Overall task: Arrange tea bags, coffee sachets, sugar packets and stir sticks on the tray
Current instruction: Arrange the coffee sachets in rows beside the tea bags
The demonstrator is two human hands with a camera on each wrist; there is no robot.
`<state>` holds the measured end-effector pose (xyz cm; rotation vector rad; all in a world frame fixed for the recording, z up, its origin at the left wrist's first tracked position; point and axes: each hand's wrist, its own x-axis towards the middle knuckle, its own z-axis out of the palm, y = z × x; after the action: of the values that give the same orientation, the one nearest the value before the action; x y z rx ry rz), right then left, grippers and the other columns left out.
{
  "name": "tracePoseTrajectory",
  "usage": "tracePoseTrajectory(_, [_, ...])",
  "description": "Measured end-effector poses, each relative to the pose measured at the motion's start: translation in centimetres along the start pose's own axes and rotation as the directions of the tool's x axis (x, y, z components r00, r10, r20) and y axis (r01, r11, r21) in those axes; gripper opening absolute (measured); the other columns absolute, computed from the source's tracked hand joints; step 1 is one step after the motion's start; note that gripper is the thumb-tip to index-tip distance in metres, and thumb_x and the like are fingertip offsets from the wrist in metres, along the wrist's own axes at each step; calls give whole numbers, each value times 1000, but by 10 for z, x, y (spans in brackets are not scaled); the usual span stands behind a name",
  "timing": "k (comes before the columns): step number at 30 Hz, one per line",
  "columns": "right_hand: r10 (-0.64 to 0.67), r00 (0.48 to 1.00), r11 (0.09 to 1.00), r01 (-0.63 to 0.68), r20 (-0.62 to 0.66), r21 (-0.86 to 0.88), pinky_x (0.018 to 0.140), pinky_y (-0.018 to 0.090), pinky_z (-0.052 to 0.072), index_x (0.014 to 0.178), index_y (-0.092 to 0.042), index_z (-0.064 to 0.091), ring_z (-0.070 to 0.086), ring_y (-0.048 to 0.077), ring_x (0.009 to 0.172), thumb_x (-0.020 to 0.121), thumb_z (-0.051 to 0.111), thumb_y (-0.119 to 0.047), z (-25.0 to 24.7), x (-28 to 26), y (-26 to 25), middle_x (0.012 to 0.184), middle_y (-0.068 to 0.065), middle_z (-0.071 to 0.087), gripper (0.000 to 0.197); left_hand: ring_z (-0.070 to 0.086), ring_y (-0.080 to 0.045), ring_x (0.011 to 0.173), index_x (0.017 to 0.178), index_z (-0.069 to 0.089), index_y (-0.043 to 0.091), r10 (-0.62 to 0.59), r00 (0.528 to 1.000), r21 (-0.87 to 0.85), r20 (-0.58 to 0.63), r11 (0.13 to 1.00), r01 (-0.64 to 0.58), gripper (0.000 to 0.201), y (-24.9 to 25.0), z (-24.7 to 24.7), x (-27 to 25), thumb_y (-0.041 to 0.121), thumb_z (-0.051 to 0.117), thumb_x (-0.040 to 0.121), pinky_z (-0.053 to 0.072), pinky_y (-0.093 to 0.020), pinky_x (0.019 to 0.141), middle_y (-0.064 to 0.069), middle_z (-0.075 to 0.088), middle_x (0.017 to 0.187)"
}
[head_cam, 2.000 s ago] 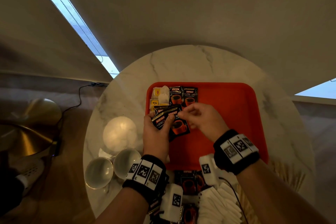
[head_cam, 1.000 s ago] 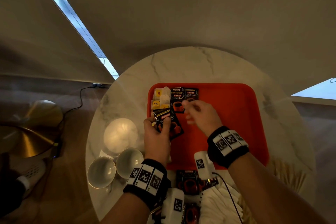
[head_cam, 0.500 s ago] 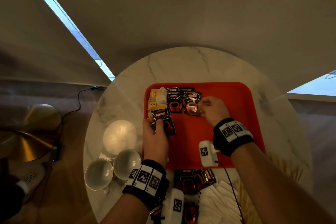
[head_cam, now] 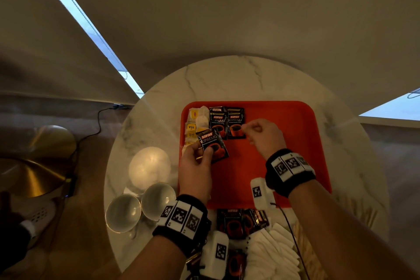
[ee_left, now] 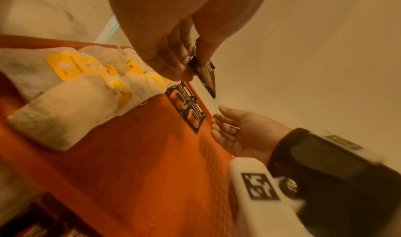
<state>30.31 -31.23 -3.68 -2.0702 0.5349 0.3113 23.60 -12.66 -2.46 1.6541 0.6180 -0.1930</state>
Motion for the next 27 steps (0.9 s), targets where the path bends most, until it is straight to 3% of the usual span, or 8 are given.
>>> tracePoseTrajectory(3, [-63, 985, 991, 42, 159, 128, 67, 20, 56, 95, -24, 71, 68, 8, 74, 93, 68, -42, 3, -35, -4, 86, -3, 73, 18, 68, -12, 103, 130, 63, 24, -2, 1000, 63, 20, 998, 1, 34, -2, 5, 1, 34, 64, 97, 57, -46, 95, 8, 71, 106])
tracePoseTrajectory(6, [-95, 961, 987, 57, 260, 151, 66, 18, 54, 97, -25, 71, 69, 6, 72, 92, 71, -30, 8, -52, -2, 85, -3, 73, 8, 70, -12, 103, 132, 63, 25, 5, 998, 108, 57, 994, -11, 36, -4, 10, -1, 35, 64, 97, 57, -42, 95, 6, 74, 107])
tracePoseTrajectory(11, [-41, 980, 982, 4, 195, 187, 60, 17, 51, 100, -14, 66, 63, 9, 67, 94, 68, -12, 14, -37, 4, 85, 2, 68, 6, 63, -2, 102, 130, 63, 26, 41, 997, 182, 61, 982, -52, 29, -6, 8, -6, 30, 57, 102, 49, -18, 82, 8, 67, 115])
tracePoseTrajectory(14, [10, 992, 991, -27, 125, 130, 65, 21, 54, 101, -17, 65, 65, 12, 74, 95, 67, -15, 22, -16, 3, 90, 0, 69, 7, 62, -4, 104, 126, 65, 25, 45, 995, 247, 84, 967, -64, 26, -12, 0, -13, 28, 55, 102, 51, -24, 87, 8, 66, 115])
tracePoseTrajectory(19, [24, 990, 998, -14, 141, -67, 85, 39, 60, 88, -27, 64, 70, 17, 86, 91, 72, -25, 41, 12, -7, 93, -2, 72, 9, 61, -8, 87, 103, 66, 31, 59, 970, 289, 235, 949, -127, 17, -16, -21, -40, 21, 53, 104, 48, -25, 78, 12, 65, 98])
tracePoseTrajectory(21, [15, 994, 987, 3, 106, -162, 89, 36, 57, 93, -24, 66, 67, 17, 92, 88, 75, -29, 40, 10, -8, 99, -4, 70, 12, 63, -7, 94, 106, 67, 28, 52, 949, 366, 310, 915, -170, 15, -17, -30, -54, 22, 53, 104, 51, -25, 83, 11, 68, 103])
tracePoseTrajectory(24, [-12, 998, 979, 26, 68, -202, 81, 29, 53, 103, -20, 66, 63, 14, 94, 89, 74, -31, 29, -15, -1, 101, -6, 66, 20, 64, -8, 101, 112, 68, 23, 64, 923, 490, 379, 833, -258, 16, -20, -44, -72, 24, 55, 103, 53, -28, 91, 9, 69, 110])
tracePoseTrajectory(27, [-52, 990, 976, 79, 133, -201, 64, 19, 41, 96, -22, 65, 60, 8, 90, 91, 72, -31, 18, -71, 14, 95, -11, 64, 12, 64, -12, 104, 117, 68, 19, 56, 889, 598, 454, 720, -351, 19, -28, -56, -88, 24, 57, 102, 52, -27, 91, 4, 67, 114])
